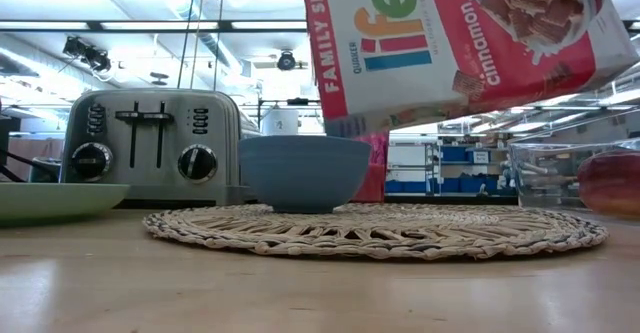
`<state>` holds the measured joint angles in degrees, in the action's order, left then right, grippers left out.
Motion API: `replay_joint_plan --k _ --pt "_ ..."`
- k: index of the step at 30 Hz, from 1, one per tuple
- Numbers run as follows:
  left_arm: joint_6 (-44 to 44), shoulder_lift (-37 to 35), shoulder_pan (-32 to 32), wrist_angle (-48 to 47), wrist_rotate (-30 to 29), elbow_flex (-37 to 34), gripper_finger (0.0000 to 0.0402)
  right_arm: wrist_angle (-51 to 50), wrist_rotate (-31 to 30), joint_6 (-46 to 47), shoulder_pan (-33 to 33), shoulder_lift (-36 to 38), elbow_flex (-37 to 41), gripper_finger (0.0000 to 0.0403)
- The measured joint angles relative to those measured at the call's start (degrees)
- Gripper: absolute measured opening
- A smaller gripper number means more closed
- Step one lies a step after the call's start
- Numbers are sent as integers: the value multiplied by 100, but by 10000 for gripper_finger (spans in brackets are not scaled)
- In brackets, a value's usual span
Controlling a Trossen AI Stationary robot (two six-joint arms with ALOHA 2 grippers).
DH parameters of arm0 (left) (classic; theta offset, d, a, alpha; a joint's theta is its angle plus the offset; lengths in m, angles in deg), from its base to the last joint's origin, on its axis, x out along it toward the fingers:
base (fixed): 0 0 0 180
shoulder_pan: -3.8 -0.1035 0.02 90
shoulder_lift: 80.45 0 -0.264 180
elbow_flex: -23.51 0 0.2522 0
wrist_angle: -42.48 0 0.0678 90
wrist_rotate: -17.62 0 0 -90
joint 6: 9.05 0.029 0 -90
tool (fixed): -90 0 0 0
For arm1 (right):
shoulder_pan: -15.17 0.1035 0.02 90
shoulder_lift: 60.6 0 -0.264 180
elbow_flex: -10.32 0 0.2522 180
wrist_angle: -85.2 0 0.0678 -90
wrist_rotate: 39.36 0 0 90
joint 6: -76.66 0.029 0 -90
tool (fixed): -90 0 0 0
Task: Arrange a breakfast setting
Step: Pour the cereal into the bowl
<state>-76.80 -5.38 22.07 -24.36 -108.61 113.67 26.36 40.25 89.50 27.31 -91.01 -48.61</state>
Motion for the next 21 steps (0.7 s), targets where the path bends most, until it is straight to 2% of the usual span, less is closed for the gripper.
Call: replay_joint_plan --k 6,14,21 --pt "359 0 123 1 32 0 180 -202 73 -231 0 -227 -218 240" --pt "735 0 164 -309 516 0 180 -211 98 -485 0 -570 -479 240" --pt "1585 0 188 -415 688 0 180 -227 77 -531 0 -789 -479 240"
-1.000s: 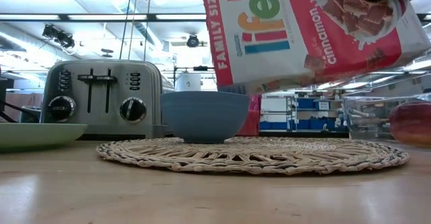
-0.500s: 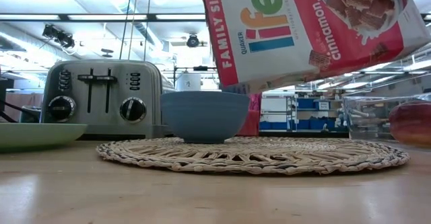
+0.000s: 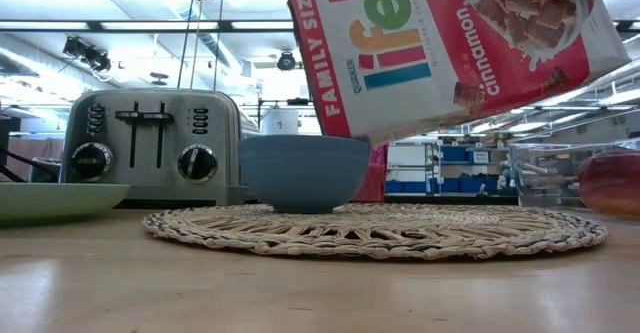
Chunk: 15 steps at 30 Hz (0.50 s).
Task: Arrange a breakfast setting
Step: Pour the cereal into the bowl
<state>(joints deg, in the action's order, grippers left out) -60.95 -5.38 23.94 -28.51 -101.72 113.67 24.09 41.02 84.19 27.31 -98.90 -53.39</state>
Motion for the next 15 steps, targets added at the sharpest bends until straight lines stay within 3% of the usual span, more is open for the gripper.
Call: replay_joint_plan --k 15 --pt "6 0 -2 0 172 0 180 -67 -215 170 0 -116 0 240"
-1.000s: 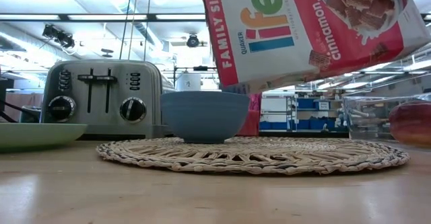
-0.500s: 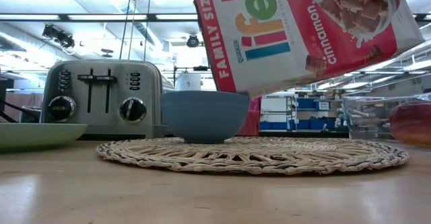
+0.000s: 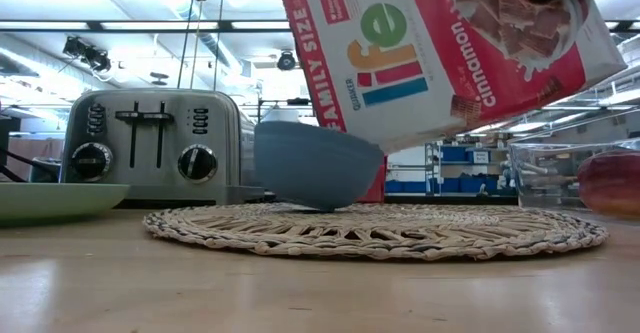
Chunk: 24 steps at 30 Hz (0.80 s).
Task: Arrange a breakfast setting
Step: Pour the cereal into the bowl
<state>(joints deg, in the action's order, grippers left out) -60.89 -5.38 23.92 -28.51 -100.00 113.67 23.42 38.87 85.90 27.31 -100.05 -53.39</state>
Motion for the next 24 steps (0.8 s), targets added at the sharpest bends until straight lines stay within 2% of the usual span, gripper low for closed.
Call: replay_joint_plan --k 12,24 --pt "-2 0 -2 109 92 0 180 -132 -62 -37 -43 -117 -263 240" --pt "-152 0 47 942 94 -2 180 -23 240 -149 -66 -169 -341 240"
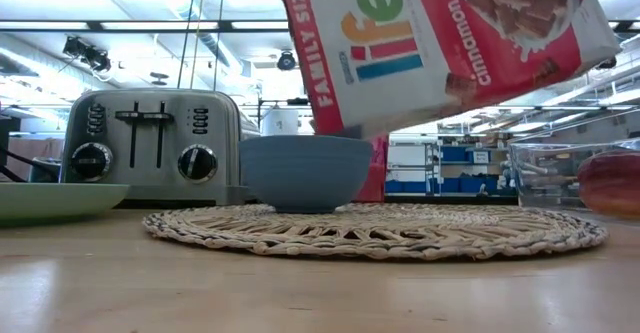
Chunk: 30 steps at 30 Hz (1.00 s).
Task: Arrange a breakfast setting
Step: Pour the cereal into the bowl
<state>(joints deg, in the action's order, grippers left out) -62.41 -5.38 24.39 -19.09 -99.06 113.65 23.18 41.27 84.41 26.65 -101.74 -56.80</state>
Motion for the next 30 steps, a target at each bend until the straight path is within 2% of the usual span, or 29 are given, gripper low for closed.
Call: replay_joint_plan --k 17,30 --pt "-46 0 93 13 -2 2 180 -24 -277 -28 -4 -57 2 240" --pt "-35 -2 220 70 -2 0 180 7 -244 21 -4 24 11 240"
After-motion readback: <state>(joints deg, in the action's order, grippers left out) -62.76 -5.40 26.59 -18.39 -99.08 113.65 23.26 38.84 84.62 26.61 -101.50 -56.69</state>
